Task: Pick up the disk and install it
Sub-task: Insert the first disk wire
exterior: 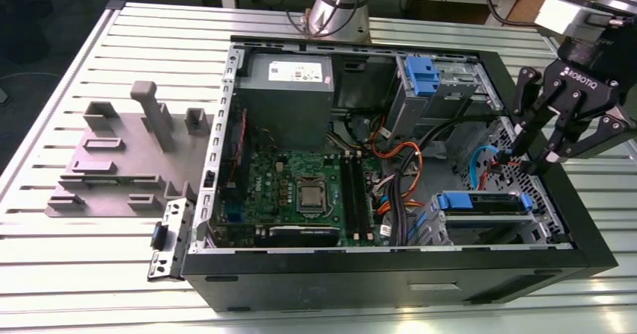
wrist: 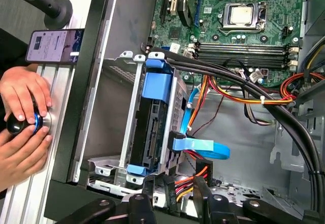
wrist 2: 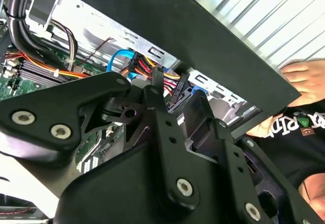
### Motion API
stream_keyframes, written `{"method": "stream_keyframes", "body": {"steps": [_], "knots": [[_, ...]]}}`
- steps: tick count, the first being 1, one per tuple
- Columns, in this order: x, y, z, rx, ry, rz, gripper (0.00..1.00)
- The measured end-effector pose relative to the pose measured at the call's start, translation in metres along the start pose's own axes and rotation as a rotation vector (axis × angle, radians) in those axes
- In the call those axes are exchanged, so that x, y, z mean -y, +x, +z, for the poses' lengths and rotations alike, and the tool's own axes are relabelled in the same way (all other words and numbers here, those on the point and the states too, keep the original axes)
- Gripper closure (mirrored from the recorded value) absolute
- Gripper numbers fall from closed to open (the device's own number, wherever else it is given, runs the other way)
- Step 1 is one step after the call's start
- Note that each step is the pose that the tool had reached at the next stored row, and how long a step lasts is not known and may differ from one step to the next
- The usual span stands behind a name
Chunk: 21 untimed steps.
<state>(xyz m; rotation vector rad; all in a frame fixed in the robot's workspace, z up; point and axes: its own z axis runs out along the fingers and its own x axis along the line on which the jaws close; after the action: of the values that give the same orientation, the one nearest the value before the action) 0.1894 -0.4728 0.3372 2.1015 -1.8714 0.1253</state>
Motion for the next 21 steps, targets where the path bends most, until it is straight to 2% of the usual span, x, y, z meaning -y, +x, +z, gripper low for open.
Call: {"method": "stream_keyframes", "body": {"steps": [9, 10, 13, 14, 21], "knots": [[0.0001, 0.0, 0.0, 0.0004, -0.005, -0.002, 0.58], [0.0001, 0.0, 0.0, 0.0004, -0.0056, -0.002, 0.65], [0.0001, 0.0, 0.0, 0.0006, -0.0073, -0.002, 0.67], [0.0, 0.0001, -0.0001, 0.0004, -0.0079, -0.002, 0.8], [-0.0002, 0.0005, -0.0015, 0.0007, -0.0084, -0.003, 0.82]]}}
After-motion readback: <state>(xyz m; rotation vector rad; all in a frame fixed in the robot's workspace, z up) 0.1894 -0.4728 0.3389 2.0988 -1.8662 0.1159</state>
